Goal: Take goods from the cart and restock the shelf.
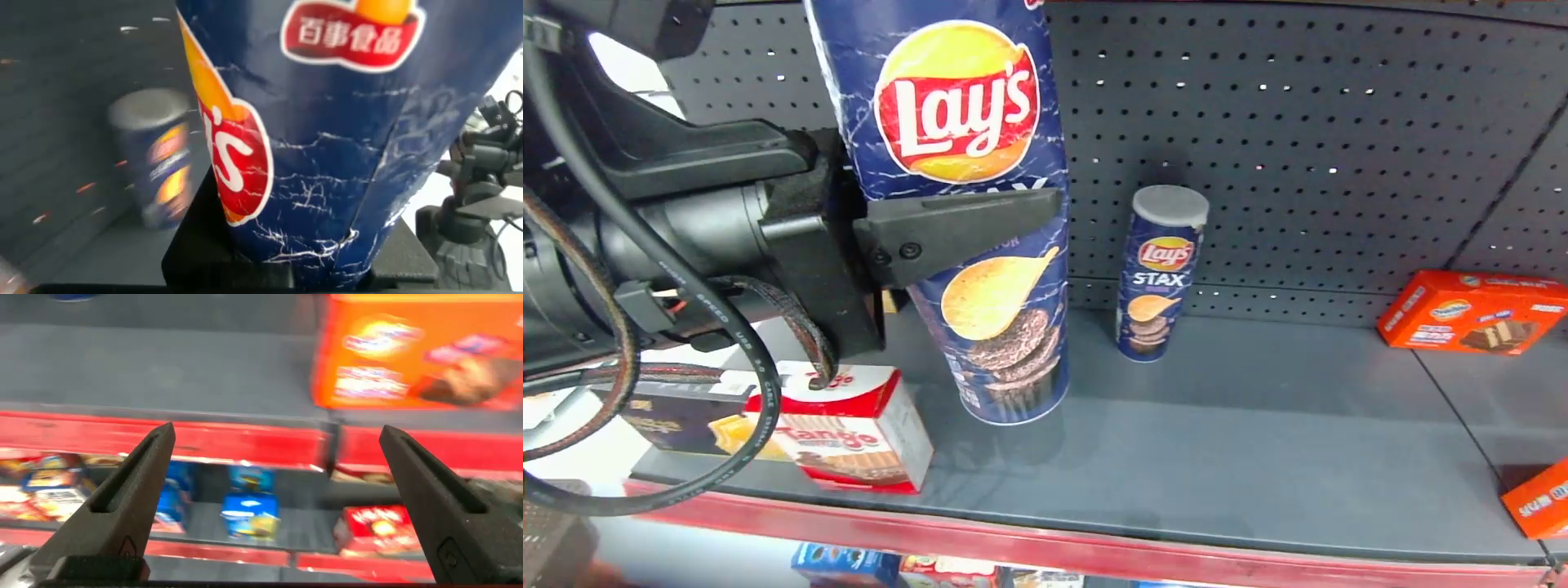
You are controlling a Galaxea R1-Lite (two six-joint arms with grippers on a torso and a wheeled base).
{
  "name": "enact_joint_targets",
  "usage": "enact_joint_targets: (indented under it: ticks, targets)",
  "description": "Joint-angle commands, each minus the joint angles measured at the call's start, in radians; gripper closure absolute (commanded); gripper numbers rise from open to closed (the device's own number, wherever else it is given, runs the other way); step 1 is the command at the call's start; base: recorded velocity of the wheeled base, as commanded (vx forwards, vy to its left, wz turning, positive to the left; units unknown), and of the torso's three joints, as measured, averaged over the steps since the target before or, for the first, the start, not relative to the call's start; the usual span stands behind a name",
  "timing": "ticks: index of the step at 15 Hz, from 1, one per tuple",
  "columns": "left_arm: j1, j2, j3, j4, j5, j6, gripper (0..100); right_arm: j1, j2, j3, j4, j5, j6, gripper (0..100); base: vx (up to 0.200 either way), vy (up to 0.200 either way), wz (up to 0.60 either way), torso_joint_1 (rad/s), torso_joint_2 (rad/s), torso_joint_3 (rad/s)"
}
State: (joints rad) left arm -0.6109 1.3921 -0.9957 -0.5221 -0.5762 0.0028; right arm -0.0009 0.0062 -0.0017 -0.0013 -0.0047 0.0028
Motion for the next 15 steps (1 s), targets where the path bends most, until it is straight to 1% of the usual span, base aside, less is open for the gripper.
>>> enact_joint_targets:
  ticks: [1,6,7,11,14,15]
  targets:
    - [0.0,-0.001,0.002,-0.001,0.001,0.0,100,-0.001,0.001,0.0,0.001,0.0,0.0,0,0.0,0.0,0.0,0.0,0.0,0.0]
    - [0.003,-0.002,0.008,-0.002,0.001,0.0,100,-0.001,0.001,0.0,0.001,0.0,0.0,0,0.0,0.0,0.0,0.0,0.0,0.0]
    - [0.006,-0.004,0.011,-0.001,0.001,0.0,100,-0.001,0.001,0.0,0.001,0.0,-0.001,0,0.0,0.0,-0.6,-0.002,0.0,-0.002]
    - [0.013,-0.001,0.006,-0.001,-0.001,0.0,100,-0.001,0.001,0.0,0.001,0.0,0.0,0,0.0,0.0,0.0,0.0,0.0,0.0]
    - [0.025,0.015,0.002,-0.001,-0.001,0.0,100,-0.001,0.001,0.0,0.001,0.002,-0.003,0,0.0,0.0,0.0,0.0,0.0,0.0]
    - [0.037,0.024,0.002,-0.002,-0.001,0.002,100,-0.001,0.001,0.0,0.001,0.002,-0.003,0,0.0,0.0,0.0,0.0,0.0,0.0]
